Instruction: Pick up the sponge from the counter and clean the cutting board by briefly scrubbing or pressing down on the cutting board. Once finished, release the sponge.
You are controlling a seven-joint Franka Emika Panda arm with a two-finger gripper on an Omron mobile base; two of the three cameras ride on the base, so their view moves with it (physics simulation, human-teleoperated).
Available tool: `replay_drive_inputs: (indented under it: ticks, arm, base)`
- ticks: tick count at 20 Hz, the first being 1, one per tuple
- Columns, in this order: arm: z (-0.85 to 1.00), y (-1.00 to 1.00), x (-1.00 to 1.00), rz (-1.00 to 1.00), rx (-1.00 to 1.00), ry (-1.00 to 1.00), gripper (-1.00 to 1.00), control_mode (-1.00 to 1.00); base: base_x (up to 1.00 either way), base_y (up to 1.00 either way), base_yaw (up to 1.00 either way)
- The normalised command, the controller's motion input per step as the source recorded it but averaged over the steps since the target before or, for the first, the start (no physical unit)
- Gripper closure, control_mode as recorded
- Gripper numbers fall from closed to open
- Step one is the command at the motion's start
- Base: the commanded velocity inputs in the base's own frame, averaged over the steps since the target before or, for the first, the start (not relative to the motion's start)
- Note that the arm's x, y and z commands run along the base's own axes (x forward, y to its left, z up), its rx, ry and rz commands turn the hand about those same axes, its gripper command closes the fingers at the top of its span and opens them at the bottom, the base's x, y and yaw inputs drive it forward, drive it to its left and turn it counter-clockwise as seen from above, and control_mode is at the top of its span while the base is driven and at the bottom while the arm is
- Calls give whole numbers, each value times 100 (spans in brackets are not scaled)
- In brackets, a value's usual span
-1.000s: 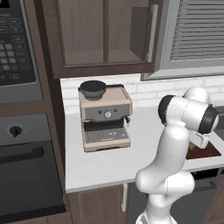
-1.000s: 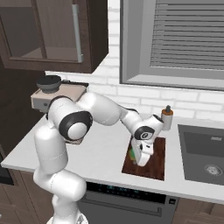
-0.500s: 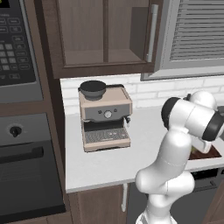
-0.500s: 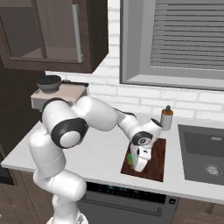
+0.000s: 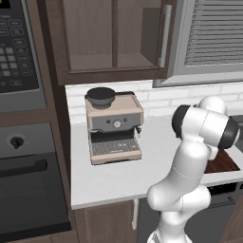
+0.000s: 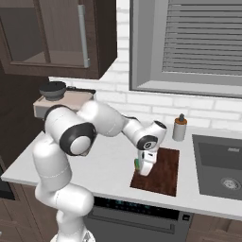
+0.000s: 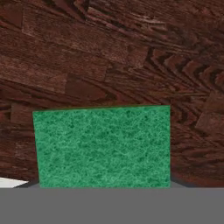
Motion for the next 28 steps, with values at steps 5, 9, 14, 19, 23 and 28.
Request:
replay_drive_inputs:
  ticks: [5, 9, 14, 19, 23, 28]
  arm:
    - [0, 1, 68, -4, -5, 0, 100, -100]
    - [0, -6, 65, -6, -3, 0, 100, -100]
    - [0, -19, 43, -5, -3, -1, 100, -100]
    - [0, -36, 10, -3, 0, -1, 100, -100]
    - [0, -34, 0, -2, 0, 0, 100, -100]
    - [0, -31, 3, -1, 0, 0, 100, -100]
  base:
    - [0, 0, 0]
    - [0, 0, 0]
    - [0, 0, 0]
    - [0, 0, 0]
    - [0, 0, 0]
    - [0, 0, 0]
